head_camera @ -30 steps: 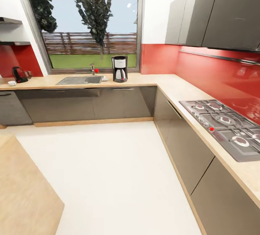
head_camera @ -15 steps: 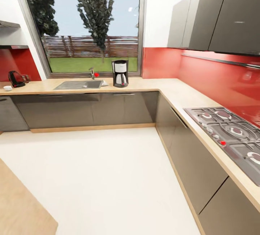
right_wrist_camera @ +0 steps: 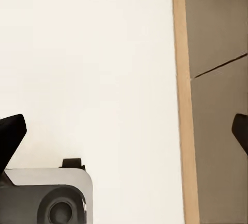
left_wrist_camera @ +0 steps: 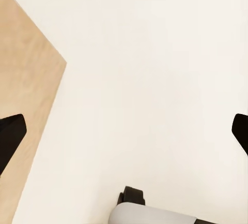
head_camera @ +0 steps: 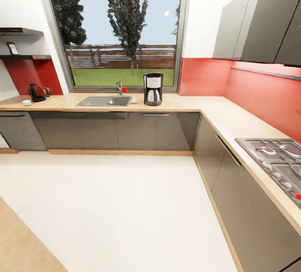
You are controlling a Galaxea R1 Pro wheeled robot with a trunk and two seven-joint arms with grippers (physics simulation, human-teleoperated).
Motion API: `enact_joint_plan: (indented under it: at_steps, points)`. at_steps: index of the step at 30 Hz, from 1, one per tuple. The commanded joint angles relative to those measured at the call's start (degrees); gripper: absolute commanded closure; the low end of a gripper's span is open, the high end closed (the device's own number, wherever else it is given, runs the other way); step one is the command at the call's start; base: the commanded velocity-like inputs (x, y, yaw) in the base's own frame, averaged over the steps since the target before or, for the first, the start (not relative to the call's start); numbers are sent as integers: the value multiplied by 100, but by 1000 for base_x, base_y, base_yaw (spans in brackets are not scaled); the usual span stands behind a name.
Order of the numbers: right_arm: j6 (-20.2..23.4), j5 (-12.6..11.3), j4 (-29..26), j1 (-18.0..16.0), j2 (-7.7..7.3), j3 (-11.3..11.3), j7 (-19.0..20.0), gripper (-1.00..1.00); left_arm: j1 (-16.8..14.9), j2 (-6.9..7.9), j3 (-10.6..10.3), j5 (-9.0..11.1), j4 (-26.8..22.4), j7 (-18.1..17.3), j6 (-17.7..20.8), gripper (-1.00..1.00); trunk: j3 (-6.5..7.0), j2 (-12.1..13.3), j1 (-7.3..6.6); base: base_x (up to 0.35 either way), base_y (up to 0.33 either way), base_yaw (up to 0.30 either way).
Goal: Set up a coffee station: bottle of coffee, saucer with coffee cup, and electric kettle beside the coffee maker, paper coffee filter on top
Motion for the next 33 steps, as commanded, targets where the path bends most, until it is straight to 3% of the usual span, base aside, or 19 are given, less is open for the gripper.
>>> enact_joint_plan:
  at_steps: [1,27,33]
  points:
    - [5,43,-7,1,-1,7,-32,-100,-5,0,-4,52,5,-14,-16,-100,-7,-8,6,338,0,61]
    - [5,52,-7,1,-3,7,-32,-100,-5,0,-4,52,6,-9,-16,-100,-5,-8,6,338,0,4]
    - [5,52,-7,1,-3,7,-39,-100,-5,0,-4,52,5,-13,-16,-100,-5,-8,6,338,0,163]
